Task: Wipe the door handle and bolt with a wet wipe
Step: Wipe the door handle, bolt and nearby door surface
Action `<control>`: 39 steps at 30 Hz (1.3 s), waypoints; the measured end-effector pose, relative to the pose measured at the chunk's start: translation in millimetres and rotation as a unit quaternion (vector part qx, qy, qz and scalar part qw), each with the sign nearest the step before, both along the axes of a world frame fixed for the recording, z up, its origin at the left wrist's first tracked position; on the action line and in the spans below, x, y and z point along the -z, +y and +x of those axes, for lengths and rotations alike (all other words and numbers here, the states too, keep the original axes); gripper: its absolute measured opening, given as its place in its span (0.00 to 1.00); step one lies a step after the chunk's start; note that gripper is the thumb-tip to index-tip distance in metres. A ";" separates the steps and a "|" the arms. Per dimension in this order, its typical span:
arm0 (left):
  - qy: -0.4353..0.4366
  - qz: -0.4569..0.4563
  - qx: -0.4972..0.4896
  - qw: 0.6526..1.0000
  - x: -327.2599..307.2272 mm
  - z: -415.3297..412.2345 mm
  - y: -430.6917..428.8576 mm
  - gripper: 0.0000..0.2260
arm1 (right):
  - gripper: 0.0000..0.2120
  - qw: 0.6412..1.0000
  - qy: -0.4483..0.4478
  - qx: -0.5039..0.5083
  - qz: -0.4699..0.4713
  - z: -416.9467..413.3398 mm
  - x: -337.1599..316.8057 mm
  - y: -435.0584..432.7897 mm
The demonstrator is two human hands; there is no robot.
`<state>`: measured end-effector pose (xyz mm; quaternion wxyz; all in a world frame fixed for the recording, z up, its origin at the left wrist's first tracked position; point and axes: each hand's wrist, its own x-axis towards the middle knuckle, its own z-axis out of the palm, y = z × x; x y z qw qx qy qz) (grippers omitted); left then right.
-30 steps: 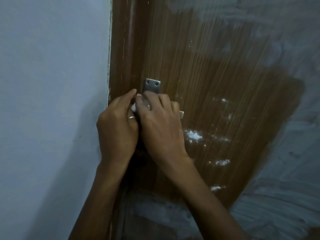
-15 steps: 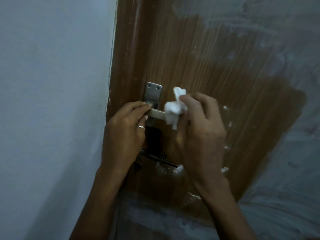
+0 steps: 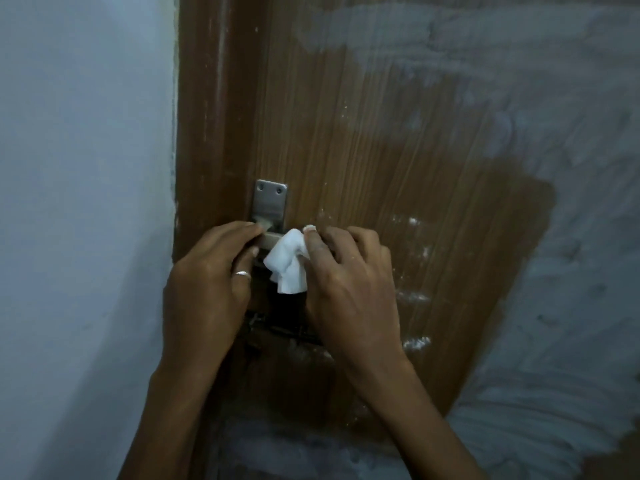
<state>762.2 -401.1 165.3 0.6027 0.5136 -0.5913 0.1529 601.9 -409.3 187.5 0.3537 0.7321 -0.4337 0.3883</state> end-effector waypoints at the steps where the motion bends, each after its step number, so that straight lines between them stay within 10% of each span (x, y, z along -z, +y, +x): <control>1: -0.001 -0.004 0.003 1.000 -0.1 -0.8 -0.2 0.14 | 0.17 1.000 -0.015 0.008 0.005 -5.7 -1.1 2.2; 10: -0.001 0.001 0.001 1.000 -2.2 -6.5 4.4 0.17 | 0.15 0.985 -0.105 -0.139 0.011 40.5 -29.8 7.9; 25: 0.088 0.071 -0.004 0.994 -8.9 -4.9 9.7 0.34 | 0.29 0.978 0.111 -0.102 0.143 44.2 -35.3 -7.3; 39: 0.013 0.032 0.012 0.999 -5.6 -0.6 5.5 0.31 | 0.17 0.980 0.101 -0.070 0.157 -9.1 -40.1 2.7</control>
